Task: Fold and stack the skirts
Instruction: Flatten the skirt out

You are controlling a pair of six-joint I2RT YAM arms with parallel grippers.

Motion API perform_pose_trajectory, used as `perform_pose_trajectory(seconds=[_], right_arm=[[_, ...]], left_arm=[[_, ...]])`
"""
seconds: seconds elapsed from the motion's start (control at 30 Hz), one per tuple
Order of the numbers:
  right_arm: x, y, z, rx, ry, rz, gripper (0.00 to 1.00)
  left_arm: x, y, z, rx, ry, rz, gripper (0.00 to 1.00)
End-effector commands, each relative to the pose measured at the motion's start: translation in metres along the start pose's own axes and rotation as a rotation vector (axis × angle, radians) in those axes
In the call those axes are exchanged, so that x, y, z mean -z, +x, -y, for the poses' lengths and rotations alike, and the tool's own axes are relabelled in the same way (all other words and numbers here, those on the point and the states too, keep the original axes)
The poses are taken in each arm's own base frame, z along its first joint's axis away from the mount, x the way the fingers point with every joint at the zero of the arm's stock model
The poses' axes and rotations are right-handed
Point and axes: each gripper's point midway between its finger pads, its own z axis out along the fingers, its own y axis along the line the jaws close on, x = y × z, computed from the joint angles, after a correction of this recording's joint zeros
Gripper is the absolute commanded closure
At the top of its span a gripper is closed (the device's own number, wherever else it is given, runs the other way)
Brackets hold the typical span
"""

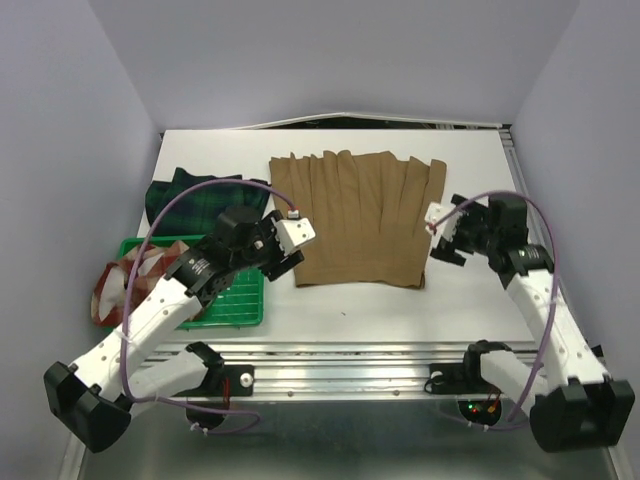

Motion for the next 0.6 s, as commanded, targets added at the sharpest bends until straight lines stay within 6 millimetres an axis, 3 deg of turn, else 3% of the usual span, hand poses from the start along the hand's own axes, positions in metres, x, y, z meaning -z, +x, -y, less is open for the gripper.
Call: perform_pose_trajectory(seconds=[0.0,0.1,0.13,0.17,0.23,0.27,0.3,0.33,0.43,0.5,0.57], right_arm=[[-0.027,-0.003,0.040,-0.322,-0.005,-0.051,0.03],[-0.065,-0.003,0.056,-0.523,-0.090,-0.076,0.08],[-0.076,-0.001,0.061,-0.554,-0.102,-0.088,0.11],[-0.097,0.003,0.068,-0.623,-0.138,-0.112,0.14],[-0.118,0.011,0.072,-0.677,-0.154,-0.138,0.19],[-0.138,0.019,0.074,-0.728,-0.166,-0.154,0.22],[-0.138,0.018,0.074,-0.746,-0.164,-0.157,0.23],[-0.156,0.028,0.076,-0.761,-0.163,-0.171,0.26],[-0.187,0.049,0.069,-0.804,-0.190,-0.230,0.33],[-0.198,0.064,0.062,-0.792,-0.199,-0.273,0.35],[-0.205,0.089,0.042,-0.776,-0.222,-0.365,0.40]], left_arm=[[-0.010,-0.005,-0.010,0.150,-0.052,-0.024,0.30],[-0.034,-0.003,-0.023,0.234,-0.086,-0.093,0.35],[-0.036,-0.012,-0.030,0.264,-0.102,-0.078,0.35],[-0.046,-0.009,-0.032,0.284,-0.102,-0.099,0.35],[-0.053,-0.019,-0.041,0.304,-0.121,-0.070,0.33],[-0.063,-0.017,-0.041,0.324,-0.115,-0.081,0.33],[-0.067,-0.016,-0.041,0.333,-0.108,-0.090,0.33],[-0.071,-0.022,-0.044,0.352,-0.109,-0.080,0.33],[-0.088,-0.022,-0.046,0.395,-0.085,-0.096,0.32],[-0.100,-0.015,-0.045,0.437,-0.072,-0.116,0.32],[-0.103,-0.012,-0.052,0.455,-0.082,-0.123,0.32]])
